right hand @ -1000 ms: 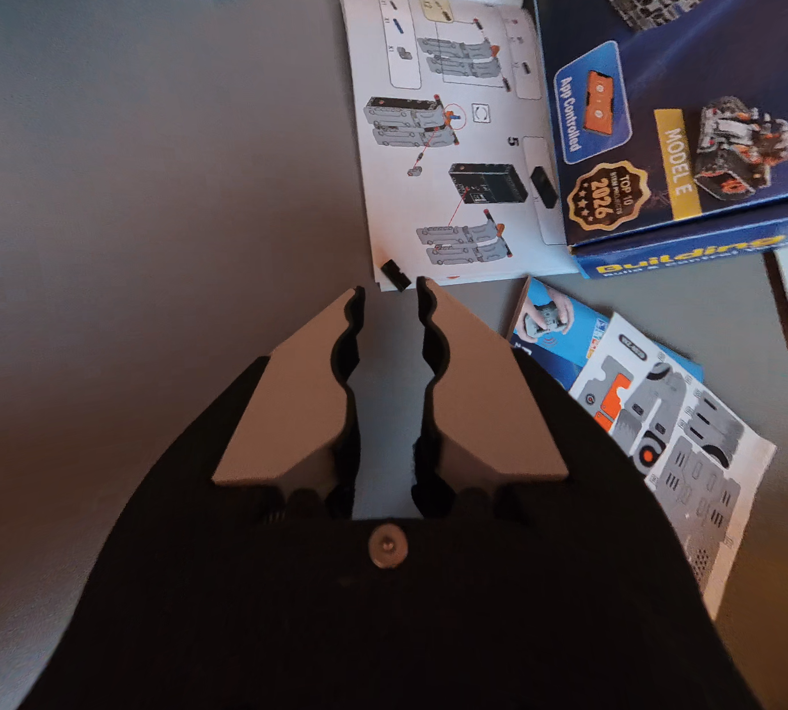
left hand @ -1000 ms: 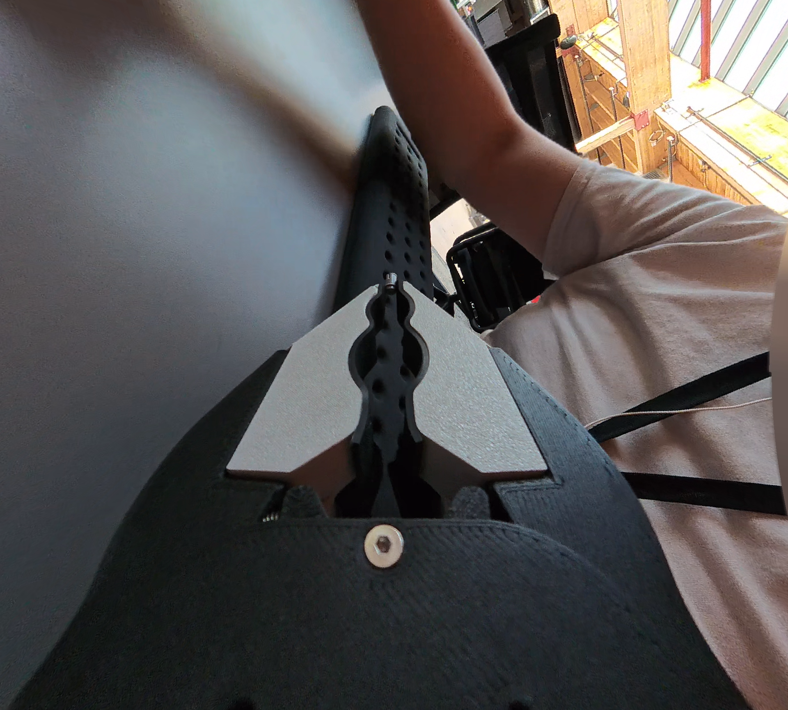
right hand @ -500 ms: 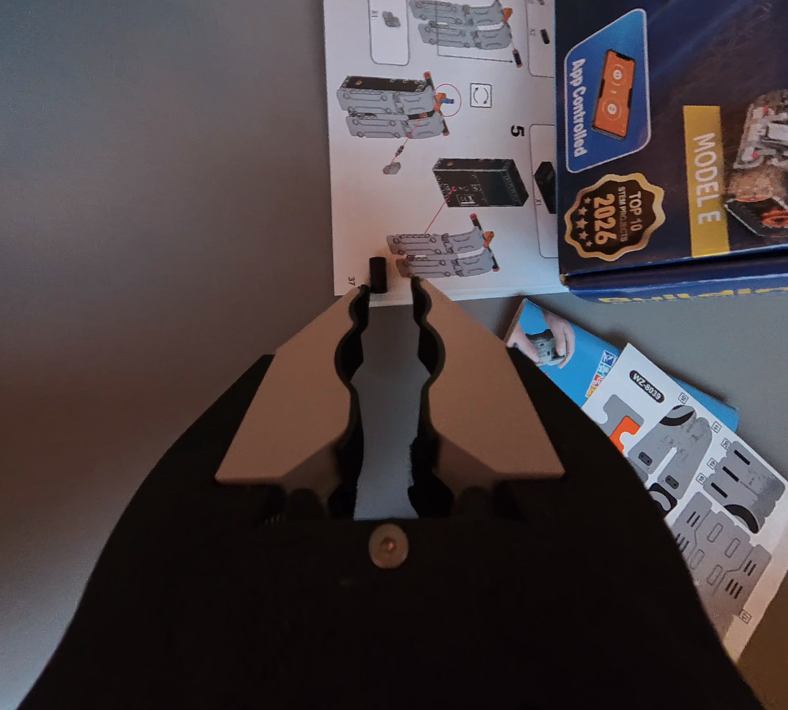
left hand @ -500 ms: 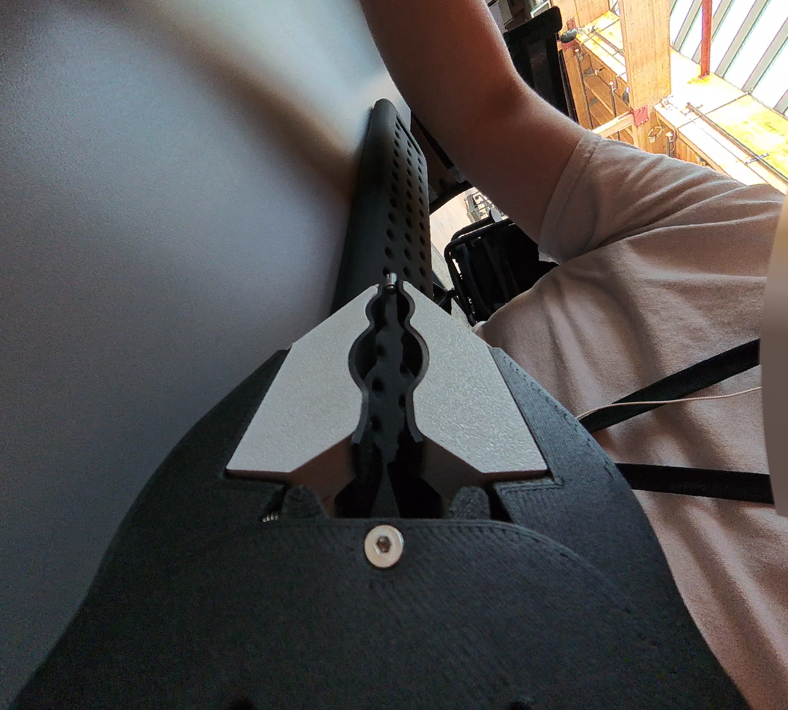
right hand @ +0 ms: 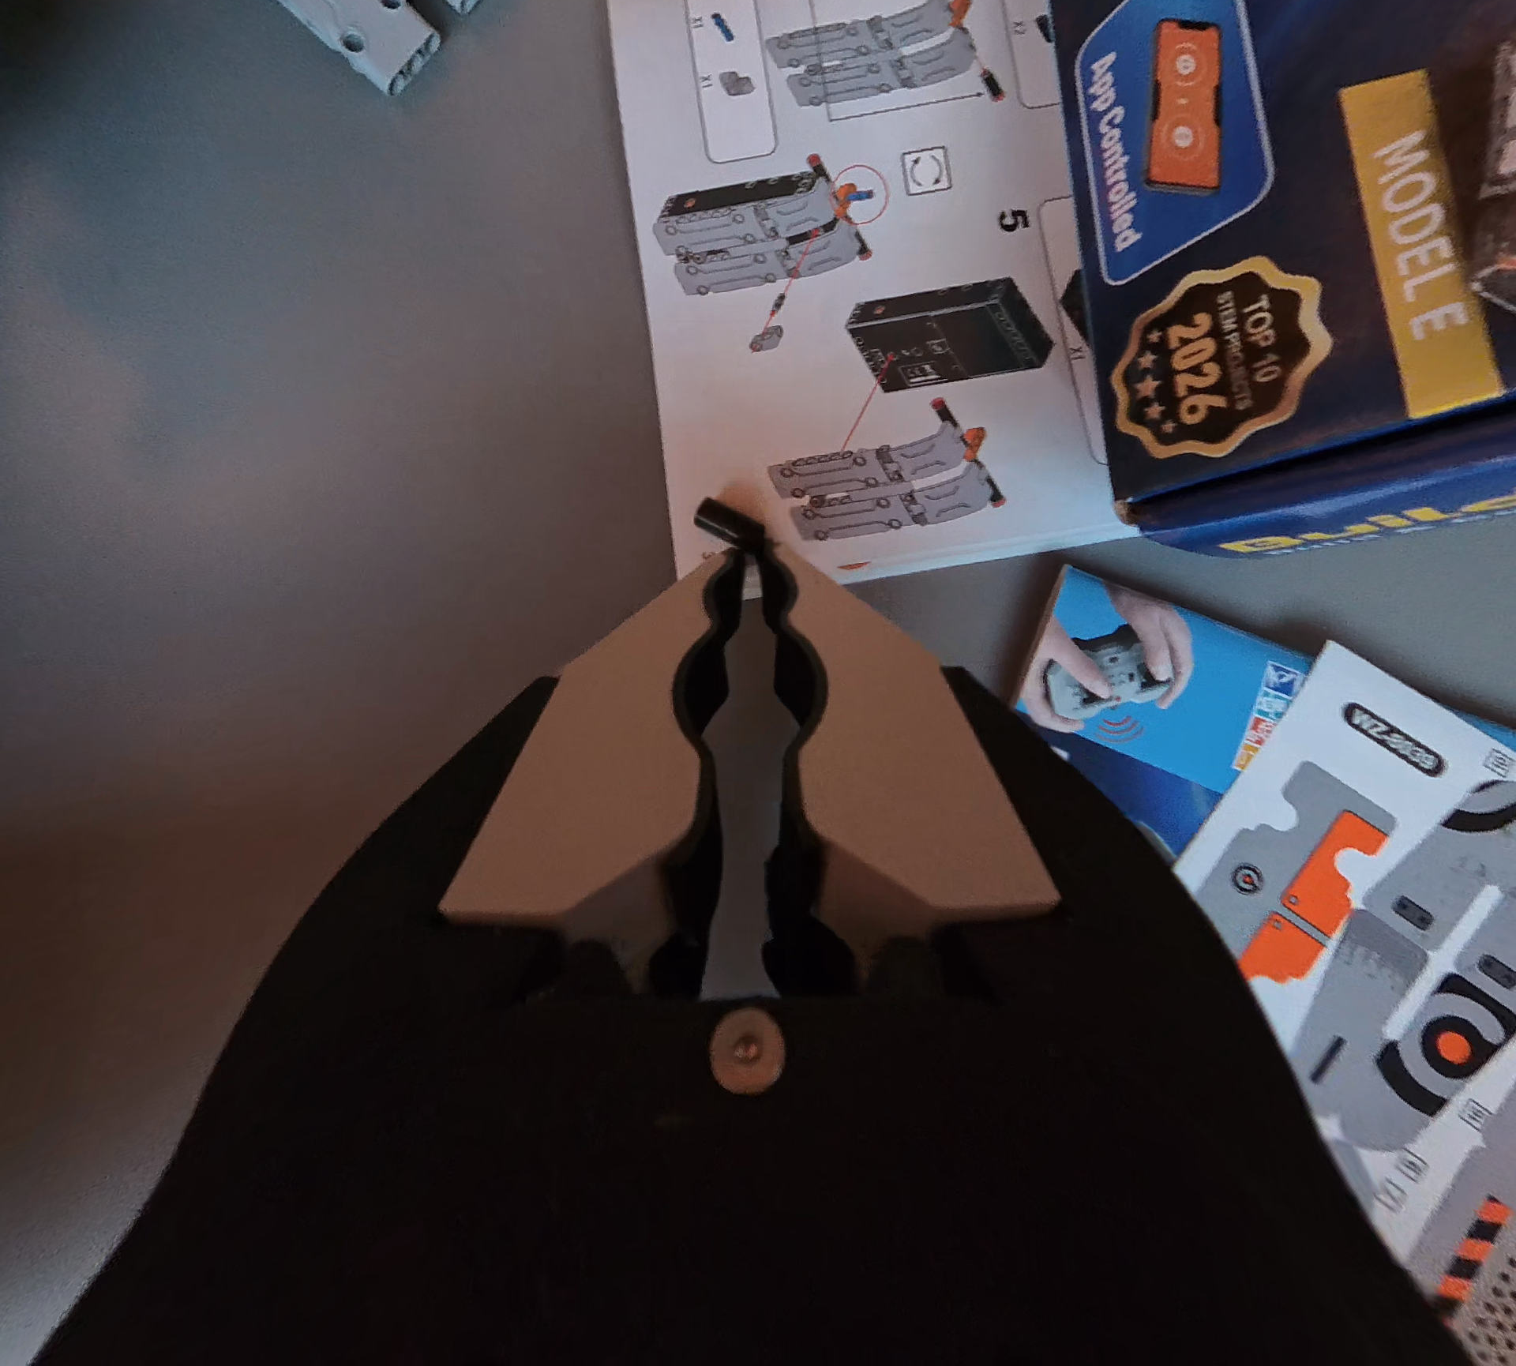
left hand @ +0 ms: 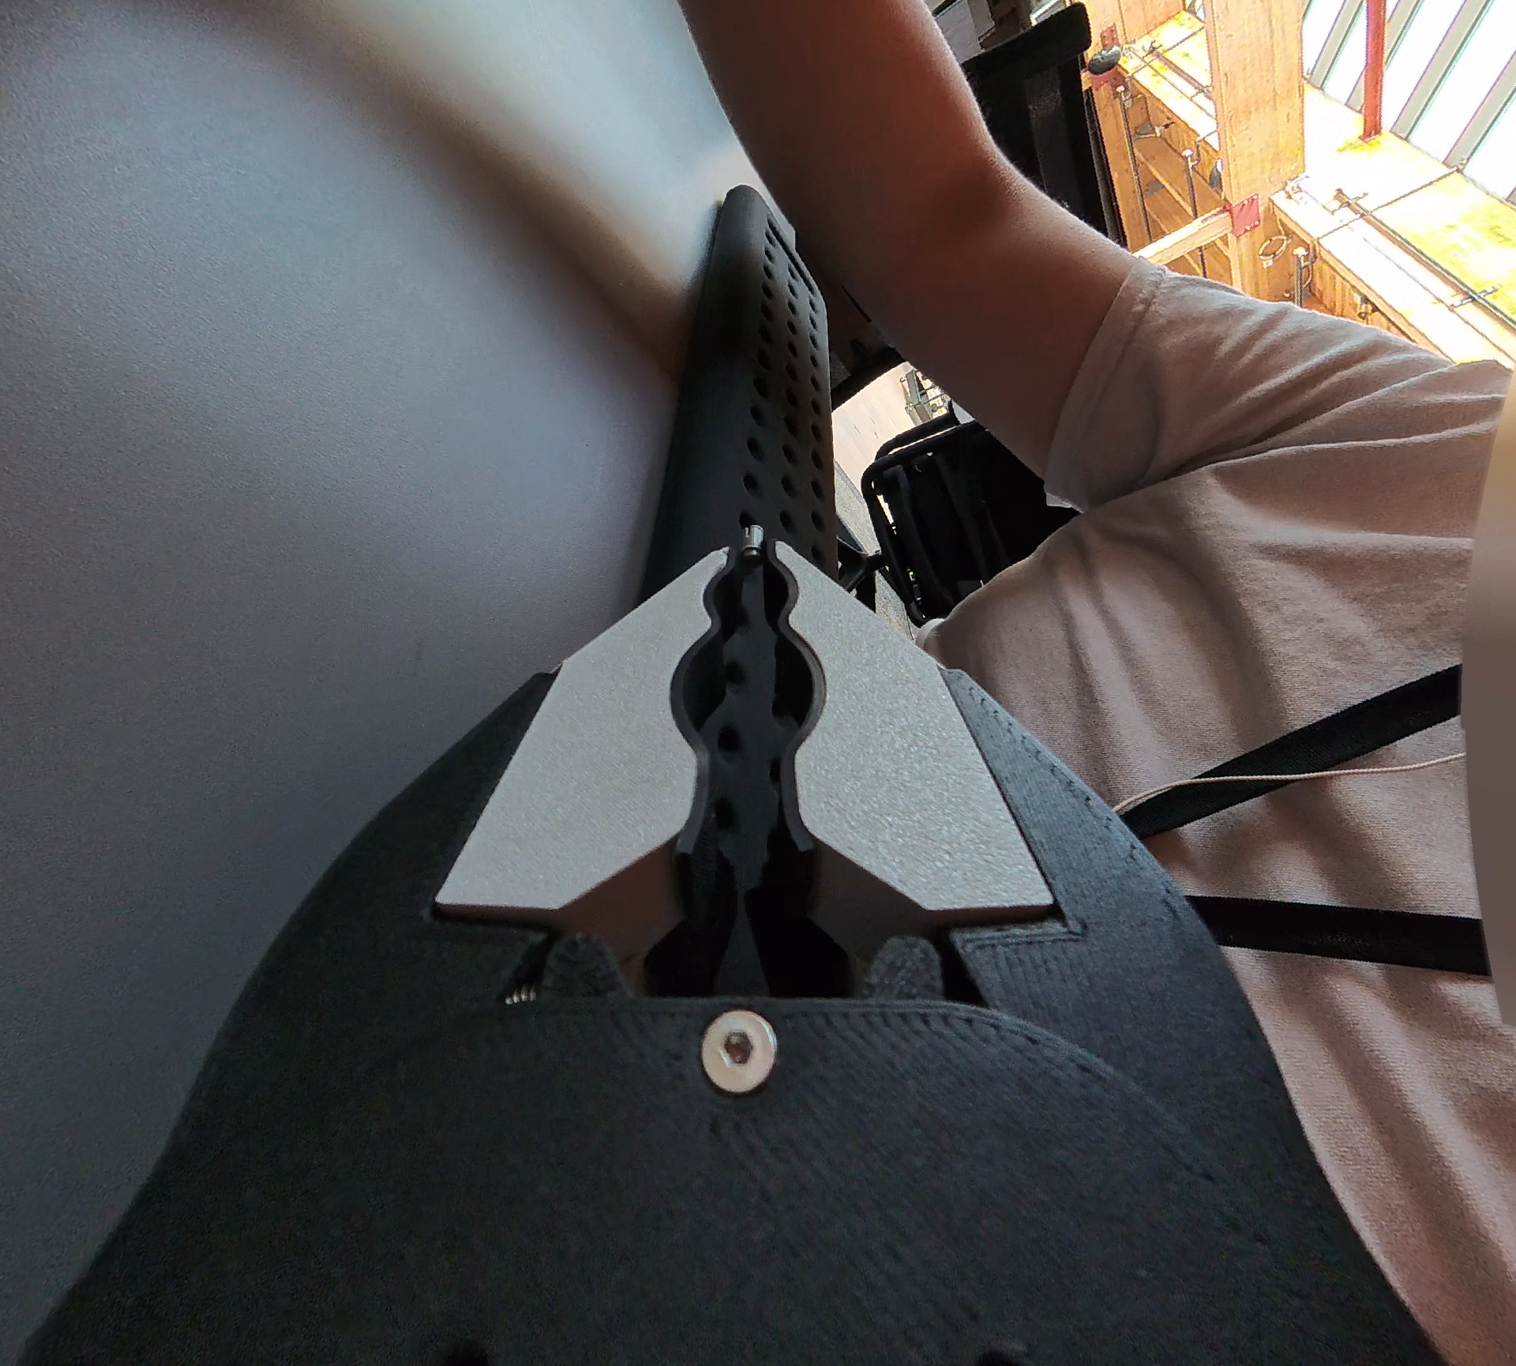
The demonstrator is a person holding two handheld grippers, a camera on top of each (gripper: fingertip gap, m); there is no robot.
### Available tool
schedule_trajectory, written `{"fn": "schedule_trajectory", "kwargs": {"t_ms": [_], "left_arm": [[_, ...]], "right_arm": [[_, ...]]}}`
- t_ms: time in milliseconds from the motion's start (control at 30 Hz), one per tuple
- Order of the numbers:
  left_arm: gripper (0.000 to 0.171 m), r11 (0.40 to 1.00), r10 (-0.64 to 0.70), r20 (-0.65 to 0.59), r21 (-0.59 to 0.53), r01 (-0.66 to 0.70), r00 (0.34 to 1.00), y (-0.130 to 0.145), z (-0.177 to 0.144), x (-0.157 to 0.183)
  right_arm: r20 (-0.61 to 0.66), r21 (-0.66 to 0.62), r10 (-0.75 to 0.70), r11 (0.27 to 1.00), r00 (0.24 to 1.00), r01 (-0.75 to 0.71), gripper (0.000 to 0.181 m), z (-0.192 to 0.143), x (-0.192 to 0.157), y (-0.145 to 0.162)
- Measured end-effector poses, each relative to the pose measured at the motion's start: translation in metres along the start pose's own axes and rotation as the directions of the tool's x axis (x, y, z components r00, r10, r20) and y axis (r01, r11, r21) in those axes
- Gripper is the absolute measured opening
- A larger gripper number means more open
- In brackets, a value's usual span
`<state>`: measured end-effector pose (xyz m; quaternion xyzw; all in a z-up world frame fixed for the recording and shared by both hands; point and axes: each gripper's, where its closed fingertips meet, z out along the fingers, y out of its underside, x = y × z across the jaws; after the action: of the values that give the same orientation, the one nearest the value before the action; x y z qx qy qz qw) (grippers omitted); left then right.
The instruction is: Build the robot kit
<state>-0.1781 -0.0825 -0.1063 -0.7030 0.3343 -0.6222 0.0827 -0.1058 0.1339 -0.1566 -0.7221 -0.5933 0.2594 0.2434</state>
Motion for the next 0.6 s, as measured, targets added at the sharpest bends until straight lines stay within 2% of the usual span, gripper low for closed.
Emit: {"fn": "schedule_trajectory", "kwargs": {"t_ms": [100, 200, 333, 433, 600], "left_arm": [[0.002, 1.0, 0.0, -0.002, -0.002, 0.0, 1.0, 0.0002, 0.0001, 0.0002], [0.002, 1.0, -0.003, -0.004, -0.005, 0.003, 1.0, 0.0006, 0.0003, 0.0003], [0.003, 1.0, -0.003, -0.006, -0.004, 0.003, 1.0, 0.0005, 0.0, 0.0006], [0.003, 1.0, -0.005, -0.004, -0.01, 0.005, 1.0, 0.0012, 0.0006, 0.0], [0.002, 1.0, -0.014, -0.002, -0.018, 0.014, 1.0, 0.0023, 0.0013, -0.0011]], "right_arm": [[-0.006, 0.029, 0.0, 1.0, 1.0, 0.0, 0.003, 0.0008, -0.0014, -0.0012], [-0.015, 0.043, -0.032, 0.999, 0.999, 0.033, 0.017, 0.001, -0.0053, -0.0017], [-0.074, -0.001, -0.149, 0.989, 0.986, 0.149, 0.017, 0.0003, -0.0041, -0.0028], [-0.052, -0.028, -0.193, 0.981, 0.98, 0.192, 0.019, 0.0009, -0.004, -0.0037], [0.027, -0.023, -0.169, 0.985, 0.985, 0.17, 0.018, 0.0033, -0.0055, -0.0043]]}}
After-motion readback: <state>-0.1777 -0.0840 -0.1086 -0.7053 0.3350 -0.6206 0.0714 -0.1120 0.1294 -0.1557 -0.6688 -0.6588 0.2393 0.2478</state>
